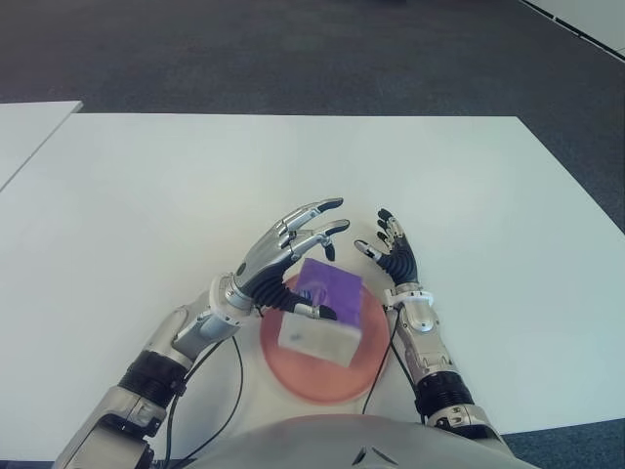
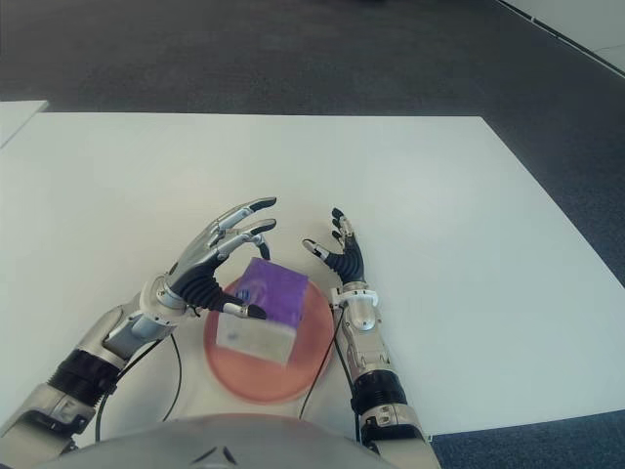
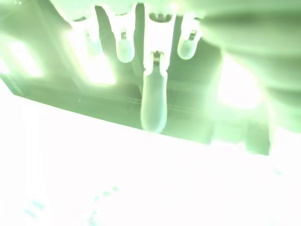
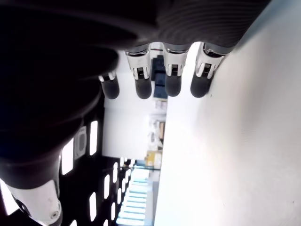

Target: Put the tissue paper into the plate.

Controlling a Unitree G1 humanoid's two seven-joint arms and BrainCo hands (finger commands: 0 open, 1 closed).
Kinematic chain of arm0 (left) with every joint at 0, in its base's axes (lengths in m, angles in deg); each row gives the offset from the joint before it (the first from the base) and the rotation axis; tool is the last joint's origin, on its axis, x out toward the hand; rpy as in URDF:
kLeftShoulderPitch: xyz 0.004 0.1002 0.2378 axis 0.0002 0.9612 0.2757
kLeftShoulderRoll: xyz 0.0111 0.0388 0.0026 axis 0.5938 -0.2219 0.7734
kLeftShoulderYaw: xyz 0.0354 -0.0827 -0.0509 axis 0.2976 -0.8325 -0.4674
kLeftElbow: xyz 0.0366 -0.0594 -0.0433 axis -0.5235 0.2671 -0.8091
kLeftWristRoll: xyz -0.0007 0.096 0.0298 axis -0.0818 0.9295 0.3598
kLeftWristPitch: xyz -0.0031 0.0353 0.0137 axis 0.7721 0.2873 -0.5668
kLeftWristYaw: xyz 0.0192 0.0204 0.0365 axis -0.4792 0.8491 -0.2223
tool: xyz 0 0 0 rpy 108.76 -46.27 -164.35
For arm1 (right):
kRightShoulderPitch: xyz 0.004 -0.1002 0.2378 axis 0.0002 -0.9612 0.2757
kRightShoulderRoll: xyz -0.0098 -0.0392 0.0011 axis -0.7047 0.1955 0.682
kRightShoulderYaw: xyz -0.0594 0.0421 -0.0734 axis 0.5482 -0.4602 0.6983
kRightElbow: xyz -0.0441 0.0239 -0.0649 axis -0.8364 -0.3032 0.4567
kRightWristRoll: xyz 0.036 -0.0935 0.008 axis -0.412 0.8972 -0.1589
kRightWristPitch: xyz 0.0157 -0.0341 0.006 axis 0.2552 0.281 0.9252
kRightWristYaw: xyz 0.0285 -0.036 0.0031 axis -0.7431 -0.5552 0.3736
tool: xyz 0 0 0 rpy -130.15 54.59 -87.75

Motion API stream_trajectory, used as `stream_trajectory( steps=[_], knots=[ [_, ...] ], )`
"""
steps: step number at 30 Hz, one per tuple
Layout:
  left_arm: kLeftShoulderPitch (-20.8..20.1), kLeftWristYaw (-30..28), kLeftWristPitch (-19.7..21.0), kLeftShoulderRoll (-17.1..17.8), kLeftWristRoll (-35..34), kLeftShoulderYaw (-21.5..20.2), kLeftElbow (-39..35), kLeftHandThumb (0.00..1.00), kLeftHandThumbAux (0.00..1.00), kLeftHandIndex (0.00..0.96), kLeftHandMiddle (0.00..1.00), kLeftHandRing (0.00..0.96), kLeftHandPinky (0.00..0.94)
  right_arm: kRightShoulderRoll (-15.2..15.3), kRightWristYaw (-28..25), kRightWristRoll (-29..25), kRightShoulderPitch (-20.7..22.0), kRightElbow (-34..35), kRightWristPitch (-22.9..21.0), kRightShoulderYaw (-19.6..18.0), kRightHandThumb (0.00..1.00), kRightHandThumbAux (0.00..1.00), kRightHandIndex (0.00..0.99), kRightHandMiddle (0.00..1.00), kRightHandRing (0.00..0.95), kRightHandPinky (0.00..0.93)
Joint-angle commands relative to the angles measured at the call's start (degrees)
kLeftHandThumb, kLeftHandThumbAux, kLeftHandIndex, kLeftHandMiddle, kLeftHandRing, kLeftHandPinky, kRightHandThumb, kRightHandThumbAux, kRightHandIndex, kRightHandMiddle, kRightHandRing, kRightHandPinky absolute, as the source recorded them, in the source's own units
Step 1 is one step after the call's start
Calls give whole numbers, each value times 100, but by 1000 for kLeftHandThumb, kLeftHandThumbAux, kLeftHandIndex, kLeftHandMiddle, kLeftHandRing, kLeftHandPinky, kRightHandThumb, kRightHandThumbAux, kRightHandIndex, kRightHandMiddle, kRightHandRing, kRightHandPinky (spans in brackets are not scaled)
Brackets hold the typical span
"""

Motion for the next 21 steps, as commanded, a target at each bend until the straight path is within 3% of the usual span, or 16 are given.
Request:
stream_trajectory(
  steps=[1,21],
  knots=[
    [75,-142,23,2,115,-130,76,363,527,0,0,0,28,-73,-116,-170,-469,-215,-720,-41,71,665,31,22,0,0],
    [185,-387,65,15,90,-322,41,287,507,0,0,0,65,-165,-78,-246,-636,345,-1252,-10,92,630,31,29,0,0]
  ],
)
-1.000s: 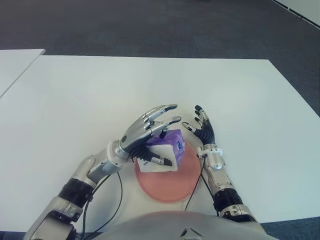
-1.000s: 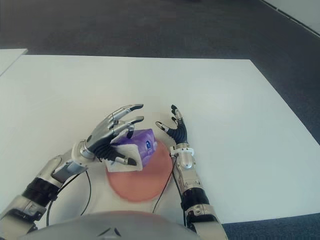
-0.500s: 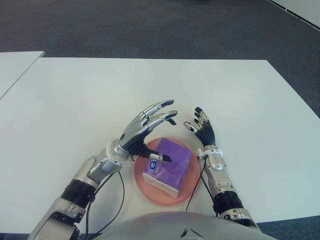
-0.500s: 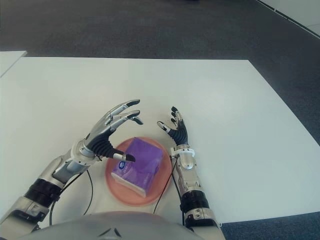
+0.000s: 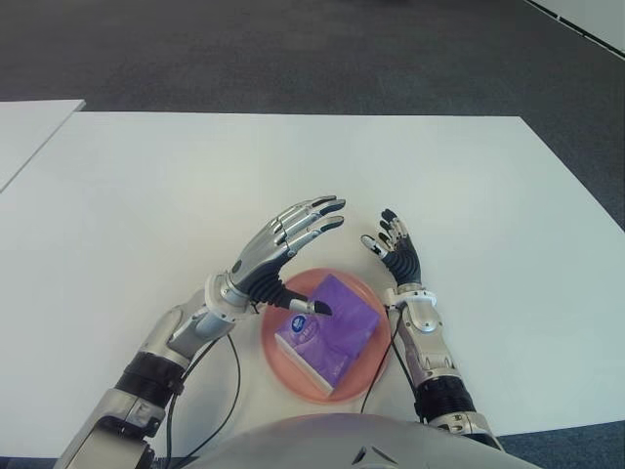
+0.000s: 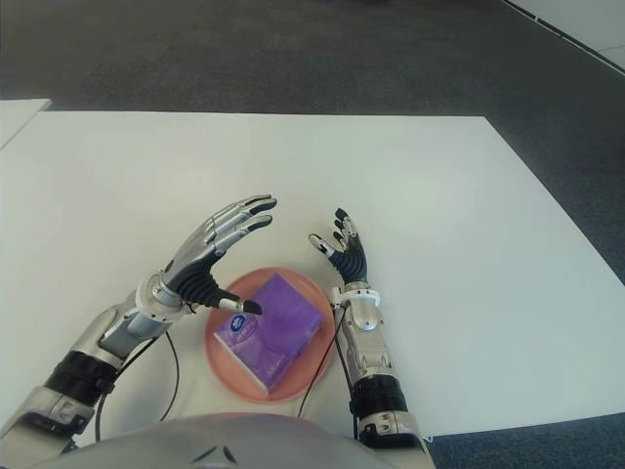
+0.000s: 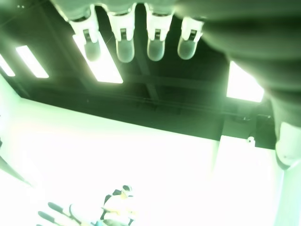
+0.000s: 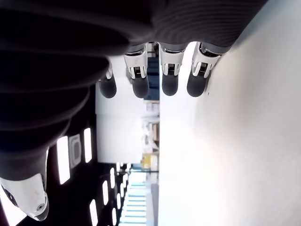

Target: Put the tissue paper into the plate.

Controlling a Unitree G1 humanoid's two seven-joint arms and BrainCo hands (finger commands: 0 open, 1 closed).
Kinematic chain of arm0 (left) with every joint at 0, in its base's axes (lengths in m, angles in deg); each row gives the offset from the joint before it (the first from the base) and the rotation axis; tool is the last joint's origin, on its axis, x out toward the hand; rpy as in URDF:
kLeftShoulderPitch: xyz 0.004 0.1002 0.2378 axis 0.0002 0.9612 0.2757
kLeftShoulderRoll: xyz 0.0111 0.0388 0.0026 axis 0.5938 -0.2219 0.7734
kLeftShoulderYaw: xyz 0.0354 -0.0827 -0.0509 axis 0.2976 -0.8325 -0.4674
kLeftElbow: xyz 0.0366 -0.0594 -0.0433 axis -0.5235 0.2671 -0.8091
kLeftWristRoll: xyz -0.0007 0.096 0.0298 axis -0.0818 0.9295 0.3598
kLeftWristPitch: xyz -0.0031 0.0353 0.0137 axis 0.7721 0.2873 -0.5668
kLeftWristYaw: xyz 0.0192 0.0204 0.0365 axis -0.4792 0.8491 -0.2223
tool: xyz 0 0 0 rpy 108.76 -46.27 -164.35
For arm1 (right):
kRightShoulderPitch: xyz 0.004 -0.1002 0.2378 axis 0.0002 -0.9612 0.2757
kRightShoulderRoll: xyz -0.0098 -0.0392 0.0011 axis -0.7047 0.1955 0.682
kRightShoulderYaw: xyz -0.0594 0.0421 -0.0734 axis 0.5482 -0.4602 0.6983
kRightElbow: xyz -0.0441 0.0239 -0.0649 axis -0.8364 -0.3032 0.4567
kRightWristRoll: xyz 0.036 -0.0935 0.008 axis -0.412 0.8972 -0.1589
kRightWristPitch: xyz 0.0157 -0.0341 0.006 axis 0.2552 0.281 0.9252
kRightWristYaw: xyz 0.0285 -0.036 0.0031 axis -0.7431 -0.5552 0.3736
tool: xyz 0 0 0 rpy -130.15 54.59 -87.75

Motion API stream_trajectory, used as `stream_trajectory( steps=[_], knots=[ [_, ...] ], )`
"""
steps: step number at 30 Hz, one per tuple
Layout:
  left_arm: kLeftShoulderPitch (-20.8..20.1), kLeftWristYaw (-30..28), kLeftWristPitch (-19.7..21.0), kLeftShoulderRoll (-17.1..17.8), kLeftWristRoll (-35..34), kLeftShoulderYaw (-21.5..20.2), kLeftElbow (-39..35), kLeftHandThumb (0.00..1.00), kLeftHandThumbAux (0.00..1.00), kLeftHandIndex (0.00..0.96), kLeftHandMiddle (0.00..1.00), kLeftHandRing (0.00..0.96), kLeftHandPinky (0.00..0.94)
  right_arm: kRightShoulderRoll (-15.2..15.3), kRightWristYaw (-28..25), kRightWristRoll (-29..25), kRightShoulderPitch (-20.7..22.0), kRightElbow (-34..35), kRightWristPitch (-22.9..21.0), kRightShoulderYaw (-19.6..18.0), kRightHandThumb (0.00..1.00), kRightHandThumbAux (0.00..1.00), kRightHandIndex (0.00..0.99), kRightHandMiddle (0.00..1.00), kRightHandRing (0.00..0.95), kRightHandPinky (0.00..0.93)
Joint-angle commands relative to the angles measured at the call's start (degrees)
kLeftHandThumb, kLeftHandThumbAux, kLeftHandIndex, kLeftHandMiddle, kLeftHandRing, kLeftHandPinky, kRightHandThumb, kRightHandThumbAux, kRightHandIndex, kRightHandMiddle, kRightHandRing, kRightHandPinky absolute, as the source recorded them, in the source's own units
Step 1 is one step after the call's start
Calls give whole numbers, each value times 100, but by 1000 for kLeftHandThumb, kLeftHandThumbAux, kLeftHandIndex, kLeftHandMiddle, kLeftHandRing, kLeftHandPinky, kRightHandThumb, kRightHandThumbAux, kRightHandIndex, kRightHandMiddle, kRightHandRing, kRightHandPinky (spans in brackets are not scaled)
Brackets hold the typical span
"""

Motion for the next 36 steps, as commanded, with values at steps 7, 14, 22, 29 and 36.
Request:
stream_trajectory(
  steps=[7,14,22,29,36],
  knots=[
    [137,-251,-12,1,-85,-98,69,282,515,0,0,0,65,-52,-17,-12,-482,-126,-719,31,99,642,30,29,0,0],
    [185,-211,91,-58,64,-199,46,325,533,0,0,0,73,-106,-11,-57,-492,-56,-790,14,100,657,25,29,0,0],
    [-171,-1302,886,2,-1901,-192,241,342,560,0,0,0,19,-146,81,0,-477,-47,-804,28,70,675,18,27,0,0],
    [-544,-1949,2239,-144,-3308,-745,101,175,550,0,0,0,1,-148,65,-13,-489,40,-886,37,37,685,15,31,0,0],
    [-89,-1114,3407,-878,-3296,-1391,-969,91,493,2,3,0,2,-151,2,-62,-316,-478,-510,-21,8,693,12,33,0,0]
  ],
)
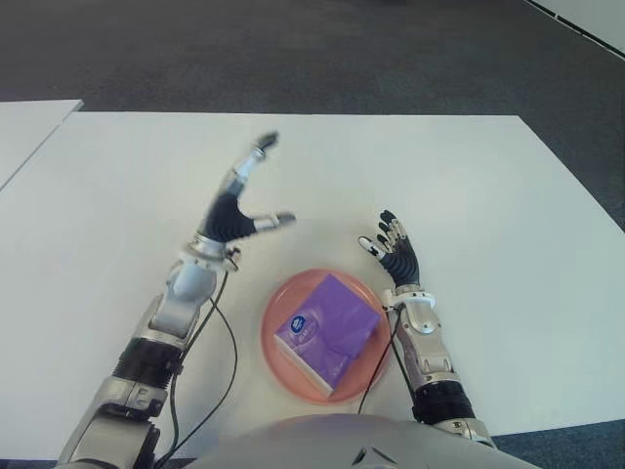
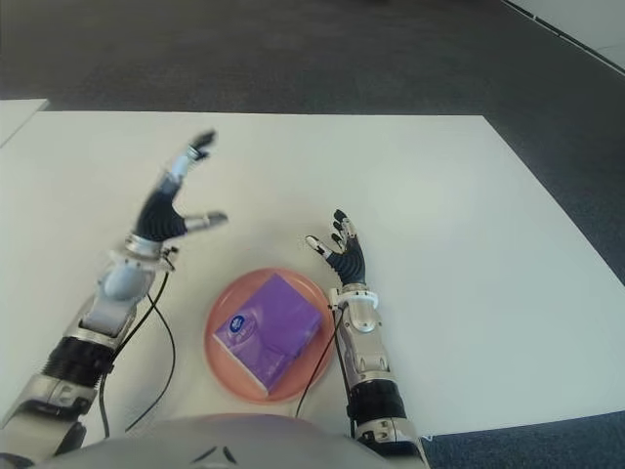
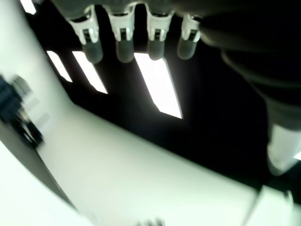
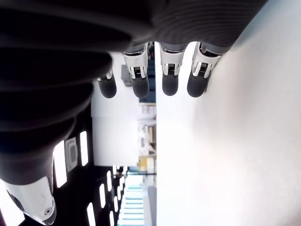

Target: Put the tissue paper into the plate.

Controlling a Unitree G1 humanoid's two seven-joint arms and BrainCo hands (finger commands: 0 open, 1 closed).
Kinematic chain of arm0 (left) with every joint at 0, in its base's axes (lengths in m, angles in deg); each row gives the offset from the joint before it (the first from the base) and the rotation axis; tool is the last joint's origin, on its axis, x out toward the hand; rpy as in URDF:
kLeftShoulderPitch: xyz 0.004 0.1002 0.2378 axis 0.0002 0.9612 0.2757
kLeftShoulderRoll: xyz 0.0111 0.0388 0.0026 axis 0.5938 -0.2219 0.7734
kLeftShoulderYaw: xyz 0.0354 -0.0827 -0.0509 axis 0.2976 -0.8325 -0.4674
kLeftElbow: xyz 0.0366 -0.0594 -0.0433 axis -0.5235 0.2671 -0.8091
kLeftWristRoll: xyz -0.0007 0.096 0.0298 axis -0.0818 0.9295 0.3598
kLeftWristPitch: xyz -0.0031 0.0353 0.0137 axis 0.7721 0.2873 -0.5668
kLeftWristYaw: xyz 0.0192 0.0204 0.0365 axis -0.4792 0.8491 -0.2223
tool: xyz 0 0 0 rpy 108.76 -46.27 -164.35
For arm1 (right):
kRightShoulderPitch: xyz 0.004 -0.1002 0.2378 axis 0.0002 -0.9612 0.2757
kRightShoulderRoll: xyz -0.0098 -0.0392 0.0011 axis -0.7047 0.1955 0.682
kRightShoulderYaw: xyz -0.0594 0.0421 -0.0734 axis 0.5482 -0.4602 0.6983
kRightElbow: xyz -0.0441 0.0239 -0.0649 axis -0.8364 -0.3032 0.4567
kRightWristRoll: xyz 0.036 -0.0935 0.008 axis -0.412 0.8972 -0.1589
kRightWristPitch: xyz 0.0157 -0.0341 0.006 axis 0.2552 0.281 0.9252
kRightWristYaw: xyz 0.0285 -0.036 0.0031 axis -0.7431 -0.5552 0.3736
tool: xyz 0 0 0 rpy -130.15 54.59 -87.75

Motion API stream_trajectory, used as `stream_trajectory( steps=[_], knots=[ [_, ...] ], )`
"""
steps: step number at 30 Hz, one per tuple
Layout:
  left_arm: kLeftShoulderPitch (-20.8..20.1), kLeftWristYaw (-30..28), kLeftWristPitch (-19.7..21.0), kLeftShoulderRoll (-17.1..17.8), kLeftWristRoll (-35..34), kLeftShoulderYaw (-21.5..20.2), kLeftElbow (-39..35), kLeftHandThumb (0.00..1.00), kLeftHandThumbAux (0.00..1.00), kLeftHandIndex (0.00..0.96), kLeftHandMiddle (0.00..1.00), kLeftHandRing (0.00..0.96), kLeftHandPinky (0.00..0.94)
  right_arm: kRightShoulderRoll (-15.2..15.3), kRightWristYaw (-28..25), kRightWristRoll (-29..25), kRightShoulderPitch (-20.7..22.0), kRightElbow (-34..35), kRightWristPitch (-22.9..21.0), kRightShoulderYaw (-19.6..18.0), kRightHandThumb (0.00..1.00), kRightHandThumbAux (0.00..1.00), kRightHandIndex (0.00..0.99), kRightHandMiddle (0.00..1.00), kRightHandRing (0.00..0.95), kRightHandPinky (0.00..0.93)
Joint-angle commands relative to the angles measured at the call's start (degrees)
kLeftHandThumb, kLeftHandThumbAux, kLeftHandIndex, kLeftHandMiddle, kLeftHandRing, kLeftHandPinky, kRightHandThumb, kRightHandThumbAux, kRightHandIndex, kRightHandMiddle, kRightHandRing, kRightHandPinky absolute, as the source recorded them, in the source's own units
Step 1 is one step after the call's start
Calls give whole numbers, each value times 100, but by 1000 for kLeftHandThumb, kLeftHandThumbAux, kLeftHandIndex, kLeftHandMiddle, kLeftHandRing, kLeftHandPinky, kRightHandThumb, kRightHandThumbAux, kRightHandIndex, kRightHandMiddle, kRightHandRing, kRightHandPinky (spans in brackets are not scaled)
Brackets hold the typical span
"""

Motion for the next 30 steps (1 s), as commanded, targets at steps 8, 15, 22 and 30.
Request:
stream_trajectory(
  steps=[8,15,22,30],
  knots=[
    [555,613,1642,-854,37,-737,-1075,42,529,8,5,0,0,46,-331,-182,-15,-1435,539,-114,0,699,15,27,0,0],
    [778,775,2231,-1232,149,-822,-1416,34,542,7,14,0,0,68,-438,-240,54,-1685,851,-174,0,729,20,22,0,1],
    [1157,882,2304,-1530,220,-858,-1510,31,543,11,23,0,0,85,-516,-258,85,-1764,946,-214,0,736,21,21,0,0],
    [1390,877,2312,-1727,329,-816,-1381,27,552,6,25,0,0,103,-547,-226,117,-1802,948,-234,0,739,19,14,0,0]
  ],
)
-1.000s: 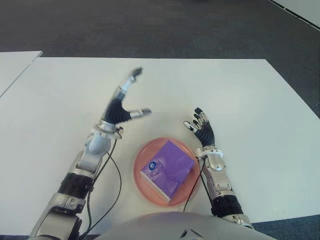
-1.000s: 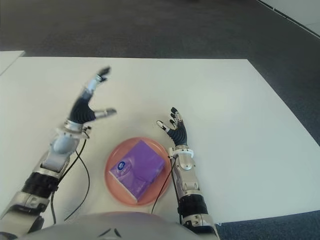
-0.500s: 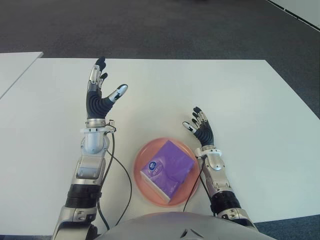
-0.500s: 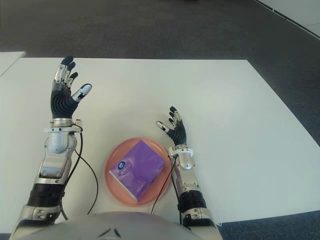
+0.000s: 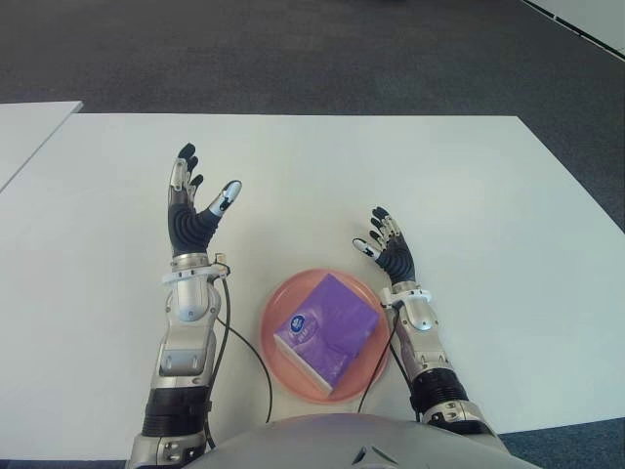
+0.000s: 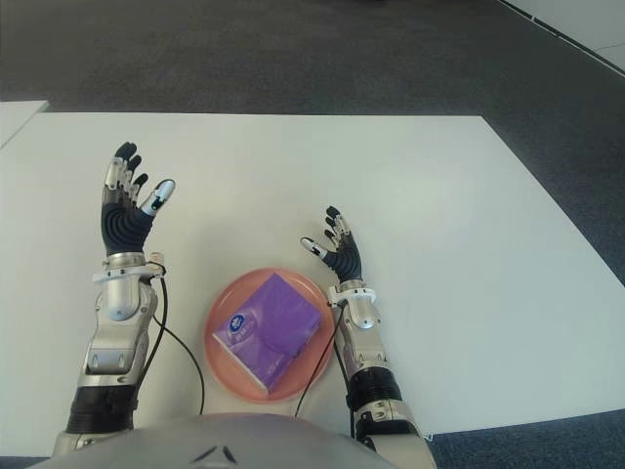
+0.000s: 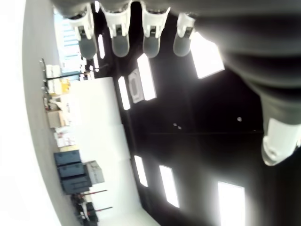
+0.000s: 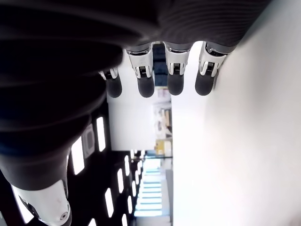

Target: Put the tissue paper into the plate.

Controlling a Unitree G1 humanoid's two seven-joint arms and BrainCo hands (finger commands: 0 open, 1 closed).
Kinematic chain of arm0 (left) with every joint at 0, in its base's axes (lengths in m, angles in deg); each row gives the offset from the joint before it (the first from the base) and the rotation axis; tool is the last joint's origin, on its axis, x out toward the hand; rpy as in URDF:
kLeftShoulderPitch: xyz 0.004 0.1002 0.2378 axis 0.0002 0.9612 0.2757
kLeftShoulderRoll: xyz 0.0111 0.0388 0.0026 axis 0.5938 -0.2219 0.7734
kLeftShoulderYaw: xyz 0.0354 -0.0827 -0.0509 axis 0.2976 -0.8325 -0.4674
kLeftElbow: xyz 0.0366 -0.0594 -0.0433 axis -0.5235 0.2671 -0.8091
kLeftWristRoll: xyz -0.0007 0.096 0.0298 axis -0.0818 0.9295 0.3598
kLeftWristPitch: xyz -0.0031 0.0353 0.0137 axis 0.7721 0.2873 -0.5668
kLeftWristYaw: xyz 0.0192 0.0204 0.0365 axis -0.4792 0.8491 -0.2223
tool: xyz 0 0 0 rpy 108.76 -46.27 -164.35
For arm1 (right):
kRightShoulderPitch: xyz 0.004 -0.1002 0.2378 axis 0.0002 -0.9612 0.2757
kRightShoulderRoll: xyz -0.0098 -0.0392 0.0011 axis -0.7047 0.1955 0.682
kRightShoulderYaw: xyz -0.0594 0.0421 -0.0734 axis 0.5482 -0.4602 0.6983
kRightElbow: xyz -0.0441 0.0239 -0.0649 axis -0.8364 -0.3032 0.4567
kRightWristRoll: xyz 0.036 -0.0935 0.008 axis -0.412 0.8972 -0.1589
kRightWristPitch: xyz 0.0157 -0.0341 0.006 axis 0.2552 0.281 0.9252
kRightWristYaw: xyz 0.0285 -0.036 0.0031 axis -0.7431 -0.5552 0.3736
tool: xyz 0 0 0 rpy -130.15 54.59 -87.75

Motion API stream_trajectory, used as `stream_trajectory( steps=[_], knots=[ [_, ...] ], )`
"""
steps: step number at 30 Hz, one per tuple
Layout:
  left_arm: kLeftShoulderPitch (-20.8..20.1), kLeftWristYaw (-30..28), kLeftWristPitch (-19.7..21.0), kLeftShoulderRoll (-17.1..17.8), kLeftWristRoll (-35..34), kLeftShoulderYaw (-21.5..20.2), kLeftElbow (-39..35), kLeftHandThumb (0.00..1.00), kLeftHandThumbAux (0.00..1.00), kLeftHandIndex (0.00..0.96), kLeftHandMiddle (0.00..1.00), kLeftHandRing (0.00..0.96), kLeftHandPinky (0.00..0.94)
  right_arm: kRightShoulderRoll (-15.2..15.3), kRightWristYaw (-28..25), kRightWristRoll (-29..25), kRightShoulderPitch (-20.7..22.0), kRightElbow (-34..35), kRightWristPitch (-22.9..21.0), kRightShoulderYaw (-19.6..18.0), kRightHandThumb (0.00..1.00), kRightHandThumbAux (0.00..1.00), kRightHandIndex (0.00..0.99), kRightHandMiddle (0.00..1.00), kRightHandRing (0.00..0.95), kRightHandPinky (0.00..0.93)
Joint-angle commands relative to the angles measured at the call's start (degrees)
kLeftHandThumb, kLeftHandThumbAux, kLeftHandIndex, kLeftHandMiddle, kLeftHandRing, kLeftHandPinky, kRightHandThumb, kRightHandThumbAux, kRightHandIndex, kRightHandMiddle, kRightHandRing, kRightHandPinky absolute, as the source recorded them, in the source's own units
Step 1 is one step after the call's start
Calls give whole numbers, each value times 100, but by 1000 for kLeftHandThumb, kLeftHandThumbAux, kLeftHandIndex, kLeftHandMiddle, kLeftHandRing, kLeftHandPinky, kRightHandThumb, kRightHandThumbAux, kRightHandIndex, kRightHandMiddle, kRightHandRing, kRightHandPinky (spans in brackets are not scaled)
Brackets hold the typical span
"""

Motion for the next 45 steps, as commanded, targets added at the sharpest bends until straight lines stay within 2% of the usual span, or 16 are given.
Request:
stream_trajectory(
  steps=[1,10,17,24,30,38,45],
  knots=[
    [198,34,50,-123,124,65,105,27,553,5,24,0,0,14,-16,-5,-372,-514,-330,-11,0,739,19,14,0,0],
    [445,-75,-68,-141,186,172,138,26,566,2,20,0,0,17,-28,25,-345,-545,-348,9,0,734,14,5,0,0],
    [716,-257,-312,-52,235,362,214,5,557,0,4,0,0,32,-44,30,-334,-540,-388,8,0,731,15,3,0,0],
    [898,-354,-427,-4,317,488,287,30,568,0,0,0,0,29,-17,41,-336,-502,-432,9,0,723,13,2,0,0],
    [763,-297,-703,49,350,434,1159,53,566,0,0,0,0,33,-17,50,-330,-474,-477,16,0,717,10,0,0,0],
    [652,-412,-646,112,305,428,1514,64,558,0,0,0,0,32,-33,44,-328,-504,-404,13,0,721,12,3,0,0],
    [455,-523,-975,316,269,392,2120,48,554,0,0,0,0,39,-6,48,-327,-504,-432,1,0,724,15,7,0,0]
  ],
)
